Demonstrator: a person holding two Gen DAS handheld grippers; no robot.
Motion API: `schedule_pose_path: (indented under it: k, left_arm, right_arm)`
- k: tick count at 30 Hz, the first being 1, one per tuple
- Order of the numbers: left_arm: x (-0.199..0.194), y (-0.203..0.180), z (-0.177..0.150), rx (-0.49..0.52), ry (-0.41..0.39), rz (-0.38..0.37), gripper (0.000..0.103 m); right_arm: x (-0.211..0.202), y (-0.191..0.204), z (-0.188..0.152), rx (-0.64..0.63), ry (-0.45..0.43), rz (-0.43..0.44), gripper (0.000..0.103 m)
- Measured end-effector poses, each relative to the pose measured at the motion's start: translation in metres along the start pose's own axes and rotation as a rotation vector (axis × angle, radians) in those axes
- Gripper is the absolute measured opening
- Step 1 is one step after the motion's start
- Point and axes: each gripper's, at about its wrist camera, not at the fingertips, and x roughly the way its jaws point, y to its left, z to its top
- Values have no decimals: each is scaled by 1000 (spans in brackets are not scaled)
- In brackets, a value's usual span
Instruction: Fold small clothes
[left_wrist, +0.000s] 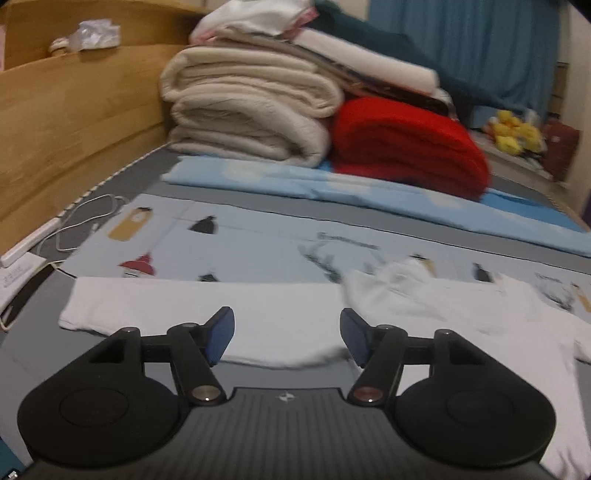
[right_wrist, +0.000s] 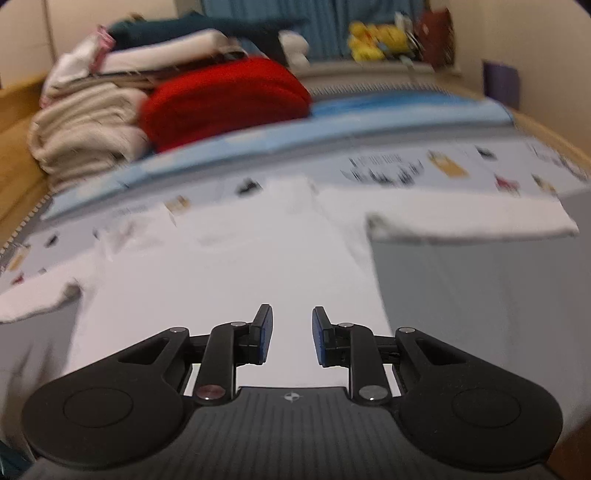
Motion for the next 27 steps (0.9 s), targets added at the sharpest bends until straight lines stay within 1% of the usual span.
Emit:
schedule_pose_path:
  k: [3,6,10,13,15,17,20,21,22,24,26,27]
  left_arm:
    - [23,21,10,-31,30,48,69]
    - [48,35,12,-39,55,83,69]
    - [55,64,3,-55,79,104,69]
    - [69,74,-2,-59,95,118,69]
    - [81,84,-8,-73,117,107,69]
    - [93,100,-14,-112,144,97,69]
    - [116,141,-23,-223,200,143,69]
    - [122,158,-26,-275,211,162,69]
    - [128,178,-29,-342,219,182,69]
    - [135,215,-34,-482,222,210,69]
    - [137,246,-40,-622,214,232,68]
    - [138,259,-43,-689,209,231,67]
  right_arm:
    - [4,21,25,-49,-47,6,24]
    - [14,46,54,-78,-73,41,24]
    - [41,85,96,-106,-102,85,24]
    - [71,116,123,-109,-102,123,25]
    - [90,135,136,-122,-100,148,25]
    - [104,150,144,-147,-114,180,25]
    - [123,161,143,-177,-124,227,26]
    - [130,164,139,-187,-104,220,26]
    - [137,165,136,-192,-73,215,26]
    - [146,163,135,-174,-32,234,26]
    - [150,162,137,-163,-17,242,26]
    - [152,162,139,-167,-17,244,25]
